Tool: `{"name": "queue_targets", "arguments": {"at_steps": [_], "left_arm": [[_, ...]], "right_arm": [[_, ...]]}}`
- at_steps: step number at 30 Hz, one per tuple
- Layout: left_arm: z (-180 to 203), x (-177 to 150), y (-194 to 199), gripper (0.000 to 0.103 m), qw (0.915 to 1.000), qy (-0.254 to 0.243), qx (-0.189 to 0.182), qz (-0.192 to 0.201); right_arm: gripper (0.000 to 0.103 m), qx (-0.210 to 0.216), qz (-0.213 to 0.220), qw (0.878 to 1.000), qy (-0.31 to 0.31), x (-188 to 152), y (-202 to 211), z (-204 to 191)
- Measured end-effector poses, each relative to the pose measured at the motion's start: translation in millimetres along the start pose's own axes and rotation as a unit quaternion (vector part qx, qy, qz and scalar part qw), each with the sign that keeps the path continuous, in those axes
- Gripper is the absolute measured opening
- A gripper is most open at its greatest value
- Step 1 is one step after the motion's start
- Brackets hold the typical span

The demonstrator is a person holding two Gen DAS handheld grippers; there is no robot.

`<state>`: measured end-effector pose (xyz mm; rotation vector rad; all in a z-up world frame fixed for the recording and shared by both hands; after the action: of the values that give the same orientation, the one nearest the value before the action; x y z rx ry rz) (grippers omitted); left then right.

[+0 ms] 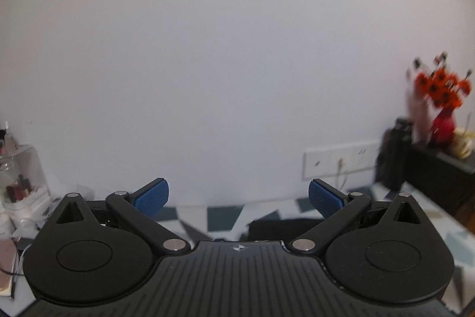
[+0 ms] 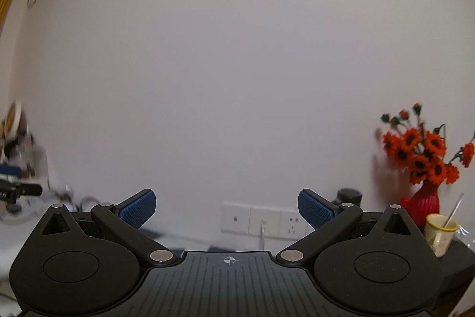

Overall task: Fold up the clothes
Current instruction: 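Open both grippers and lift them off the jacket, then lower both grippers back toward the black jacket fabric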

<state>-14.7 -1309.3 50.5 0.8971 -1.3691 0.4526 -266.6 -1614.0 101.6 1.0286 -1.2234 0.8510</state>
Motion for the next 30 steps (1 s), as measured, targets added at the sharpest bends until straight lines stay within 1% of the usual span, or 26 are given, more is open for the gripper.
{"name": "queue_targets", "arguments": {"at_steps": [2,4,6,9,11,14,16,17,19,22,24,25,26,27,28,29,30], "left_arm": [[4,-12,-23,0.103,0.9996,-0.001,0.011,-0.026],[16,-24,-46,0.103,0.9984,-0.004,0.020,-0.052],[30,-40,-68,0.103,0.9975,-0.014,0.021,-0.066],[56,-65,-97,0.103,0.9963,-0.025,0.009,-0.081],[69,-81,-112,0.103,0.9952,-0.026,-0.001,-0.094],[86,-106,-129,0.103,0.9927,-0.026,-0.011,-0.118],[96,-122,-140,0.103,0.9897,-0.023,-0.015,-0.141],[101,-130,-146,0.103,0.9880,-0.021,-0.016,-0.152],[103,-140,-149,0.103,0.9857,-0.005,-0.032,-0.165],[101,-151,-151,0.103,0.9819,0.027,-0.057,-0.179],[102,-157,-152,0.103,0.9793,0.039,-0.068,-0.187],[103,-160,-152,0.103,0.9785,0.039,-0.072,-0.189],[104,-163,-153,0.103,0.9776,0.040,-0.076,-0.192],[107,-164,-152,0.103,0.9791,0.028,-0.073,-0.188],[111,-166,-152,0.103,0.9806,0.014,-0.069,-0.183],[113,-167,-153,0.103,0.9806,0.006,-0.068,-0.184],[114,-169,-154,0.103,0.9805,-0.001,-0.067,-0.185]], "right_arm": [[0.102,0.003,-0.021,1.000,0.005,-10,-23,1],[0.102,0.001,-0.035,0.999,0.006,-17,-52,3],[0.102,-0.002,-0.039,0.999,0.009,-25,-82,4],[0.102,-0.006,-0.050,0.999,0.007,-42,-125,6],[0.102,0.000,-0.077,0.997,-0.004,-67,-154,7],[0.102,0.017,-0.126,0.992,-0.009,-112,-180,-1],[0.102,0.032,-0.165,0.986,0.013,-145,-191,-10],[0.102,0.038,-0.176,0.984,0.020,-156,-194,-13],[0.102,0.052,-0.196,0.979,0.033,-180,-199,-18],[0.102,0.071,-0.203,0.976,0.035,-203,-197,-25],[0.100,0.067,-0.206,0.976,0.030,-207,-196,-22],[0.098,0.068,-0.206,0.976,0.027,-209,-194,-18],[0.085,0.069,-0.207,0.976,0.024,-212,-191,-13],[0.066,0.072,-0.207,0.976,0.018,-212,-186,-7],[0.058,0.075,-0.207,0.975,0.011,-212,-181,-1],[0.042,0.070,-0.205,0.976,-0.003,-212,-178,7],[0.029,0.064,-0.204,0.977,-0.017,-213,-175,16]]}}
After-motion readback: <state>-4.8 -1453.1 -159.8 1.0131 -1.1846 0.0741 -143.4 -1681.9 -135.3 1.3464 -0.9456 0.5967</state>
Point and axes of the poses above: each gripper's, at about its wrist camera, not at the fingertips, and y roughly against the way its jaws point, z to its right, x to its top, the point moved 1 cm from there along -y, roughly the way its jaws point, and after that the axes turned 1 degree about -y, right-handed, at the moved point
